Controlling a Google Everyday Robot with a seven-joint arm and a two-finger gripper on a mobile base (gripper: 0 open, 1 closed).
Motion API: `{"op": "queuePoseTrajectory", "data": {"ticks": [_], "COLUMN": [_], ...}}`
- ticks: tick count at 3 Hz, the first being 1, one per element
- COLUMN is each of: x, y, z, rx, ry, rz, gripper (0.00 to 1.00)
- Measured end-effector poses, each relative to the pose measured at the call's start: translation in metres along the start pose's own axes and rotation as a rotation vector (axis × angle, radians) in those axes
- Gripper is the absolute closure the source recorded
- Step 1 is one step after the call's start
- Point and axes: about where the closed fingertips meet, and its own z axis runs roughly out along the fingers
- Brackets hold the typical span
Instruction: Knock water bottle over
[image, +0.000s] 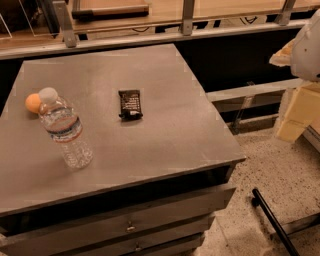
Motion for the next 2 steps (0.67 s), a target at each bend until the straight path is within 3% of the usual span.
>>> {"op": "queuePoseTrajectory", "data": {"ticks": [1, 2], "x": [0.0, -0.016], "y": [0.0, 0.0], "z": [0.0, -0.001], "rx": [0.0, -0.016], "ry": [0.0, -0.048], "rz": [0.0, -0.033], "gripper": [0.0, 0.0]}}
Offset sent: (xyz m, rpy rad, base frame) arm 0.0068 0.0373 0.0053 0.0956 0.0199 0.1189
